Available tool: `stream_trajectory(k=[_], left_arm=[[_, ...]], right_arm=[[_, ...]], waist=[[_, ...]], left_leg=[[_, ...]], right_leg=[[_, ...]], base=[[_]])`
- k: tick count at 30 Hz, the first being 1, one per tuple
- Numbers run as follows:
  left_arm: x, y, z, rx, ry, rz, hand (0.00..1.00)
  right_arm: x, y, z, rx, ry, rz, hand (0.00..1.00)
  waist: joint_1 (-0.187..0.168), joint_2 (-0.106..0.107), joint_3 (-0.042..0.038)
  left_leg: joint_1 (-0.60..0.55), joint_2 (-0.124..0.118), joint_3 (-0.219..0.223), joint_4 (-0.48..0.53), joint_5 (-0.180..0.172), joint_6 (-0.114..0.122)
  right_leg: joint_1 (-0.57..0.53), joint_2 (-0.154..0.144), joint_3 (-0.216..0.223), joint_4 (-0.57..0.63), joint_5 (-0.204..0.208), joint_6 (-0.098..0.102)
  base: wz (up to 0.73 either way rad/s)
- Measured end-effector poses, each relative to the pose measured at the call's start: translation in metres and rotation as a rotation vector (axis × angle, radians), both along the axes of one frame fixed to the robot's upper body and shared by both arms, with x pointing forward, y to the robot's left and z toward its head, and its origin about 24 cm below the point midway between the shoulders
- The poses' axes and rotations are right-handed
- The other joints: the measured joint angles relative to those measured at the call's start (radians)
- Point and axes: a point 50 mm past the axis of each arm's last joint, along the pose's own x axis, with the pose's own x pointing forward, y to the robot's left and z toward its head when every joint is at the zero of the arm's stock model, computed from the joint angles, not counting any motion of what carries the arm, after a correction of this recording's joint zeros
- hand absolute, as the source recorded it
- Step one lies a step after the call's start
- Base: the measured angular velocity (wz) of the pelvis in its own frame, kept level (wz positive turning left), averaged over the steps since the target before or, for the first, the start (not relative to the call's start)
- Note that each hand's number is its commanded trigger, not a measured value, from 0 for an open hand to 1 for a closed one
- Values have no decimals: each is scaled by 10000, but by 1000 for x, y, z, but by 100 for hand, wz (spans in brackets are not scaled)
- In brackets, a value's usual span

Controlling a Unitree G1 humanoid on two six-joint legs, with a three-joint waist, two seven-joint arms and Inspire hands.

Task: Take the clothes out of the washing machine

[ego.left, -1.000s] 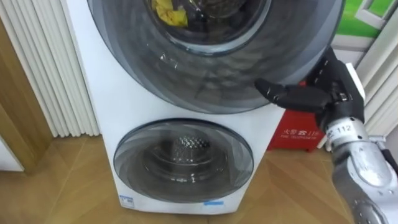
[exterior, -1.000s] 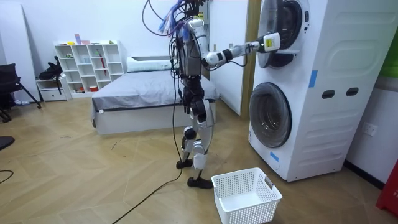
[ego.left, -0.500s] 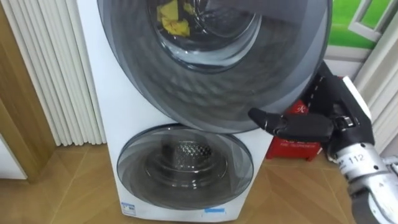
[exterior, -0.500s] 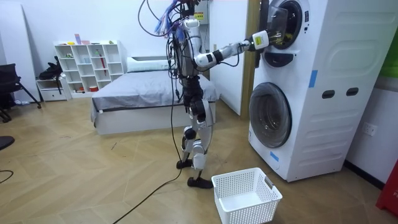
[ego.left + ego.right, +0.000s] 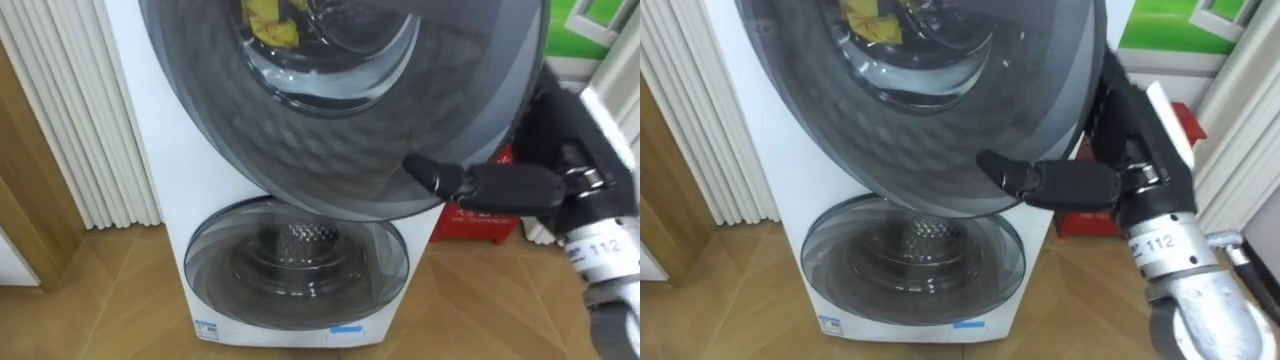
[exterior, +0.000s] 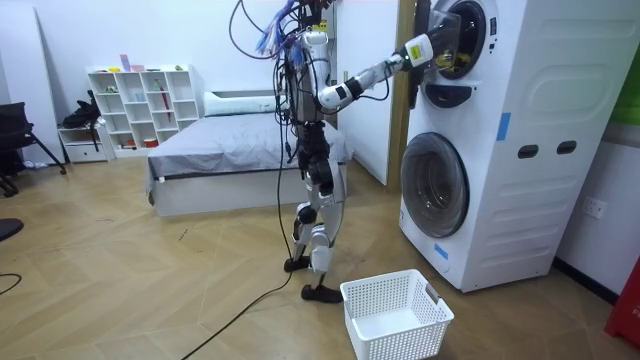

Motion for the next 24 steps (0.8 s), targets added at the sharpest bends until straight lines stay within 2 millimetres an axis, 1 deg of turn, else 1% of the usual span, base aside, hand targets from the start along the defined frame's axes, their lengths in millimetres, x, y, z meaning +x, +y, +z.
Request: stream_trajectory(k=[1,2,3,5,11,14,15,17,19,24], left_arm=[[-1,0,0,-5,-2,4,0],[-1,0,0,-11,7,9,0],[-3,0,-1,-33,49,26,0],[-5,-1,-1,-81,133,33,0],[-4,-2,-2,-249,147,3,0],[-4,-2,-2,-249,120,-9,0],[-4,-2,-1,-249,113,-5,0],[-3,-1,-1,-256,89,83,0],[-1,1,-1,-251,28,119,0],[4,2,-1,-223,-86,63,0]], right_arm=[[-3,1,5,6,-355,66,0],[-4,1,7,14,-460,80,0],[-5,2,8,12,-566,117,0],[-6,2,9,65,-621,179,0],[-9,3,14,-206,-860,471,0],[-8,5,20,-388,-1136,712,0],[-8,5,23,-448,-1238,783,0],[-9,6,24,-439,-1301,942,0],[-11,8,25,-415,-1385,1318,0],[-15,16,28,-247,-1543,2189,0]], waist=[[1,-18,-14],[-1,-16,-18],[1,-53,-47],[-6,-94,-74],[-29,-111,-73],[-32,-130,-56],[-15,-118,-42],[14,-149,-40],[19,-194,-38],[14,-186,-42]], left_leg=[[-3,0,4,-11,0,0],[-3,2,9,-14,0,0],[5,4,30,-14,0,0],[14,10,49,-13,0,0],[16,15,148,-11,0,0],[28,15,226,-4,0,0],[18,13,283,-1,0,0],[16,17,301,3,0,0],[-4,26,302,0,0,0],[-14,21,320,-8,0,-1]], right_leg=[[14,9,-1,-49,0,0],[14,13,0,-56,0,0],[15,14,6,-55,0,0],[16,10,-1,-46,0,0],[-14,-9,11,10,0,0],[-28,-23,46,34,0,0],[-29,-24,94,2,-2,4],[-34,-23,180,-43,-5,9],[-67,-14,210,-37,-4,7],[-78,-4,226,-37,2,5]], base=[[0],[0],[-3],[-2],[0],[0],[-4],[-4],[-2],[-1]])
